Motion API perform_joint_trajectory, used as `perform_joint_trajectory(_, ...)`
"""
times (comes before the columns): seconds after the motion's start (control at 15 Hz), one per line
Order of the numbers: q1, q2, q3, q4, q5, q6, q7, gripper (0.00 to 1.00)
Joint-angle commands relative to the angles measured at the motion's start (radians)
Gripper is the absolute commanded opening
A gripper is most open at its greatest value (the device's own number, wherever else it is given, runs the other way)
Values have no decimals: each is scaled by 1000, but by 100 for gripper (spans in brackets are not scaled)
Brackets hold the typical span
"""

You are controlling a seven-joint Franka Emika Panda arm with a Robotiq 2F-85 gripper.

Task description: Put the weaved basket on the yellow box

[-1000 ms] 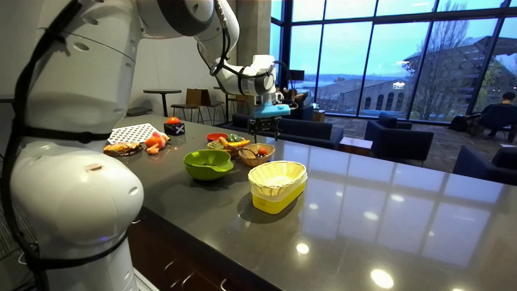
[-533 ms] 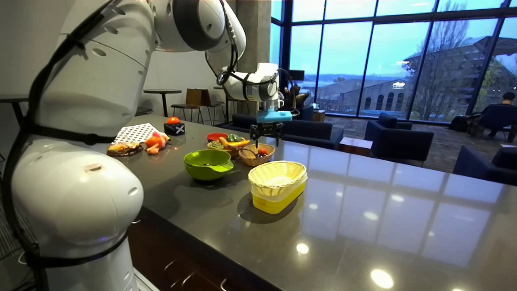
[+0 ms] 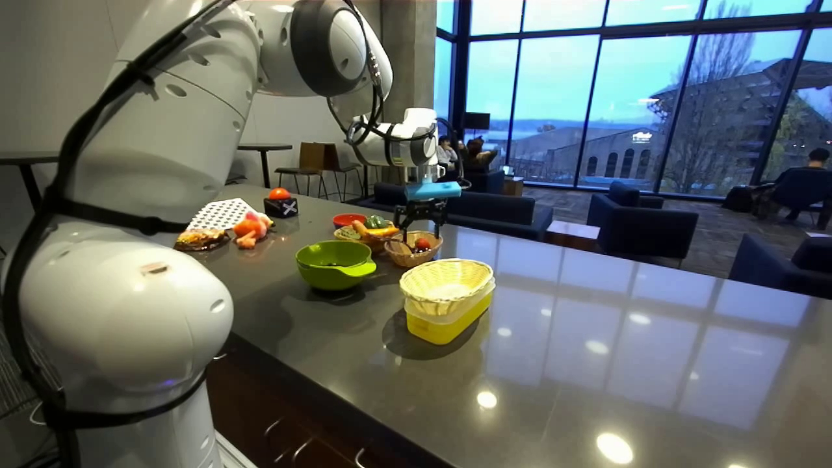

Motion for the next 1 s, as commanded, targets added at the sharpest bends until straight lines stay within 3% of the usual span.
perform_joint_trajectory(0.0,-8,35,9,51,-14,-34,-26,100)
perform_joint_trajectory(0.93,-8,151,-10,183,-19,-131,-1,100)
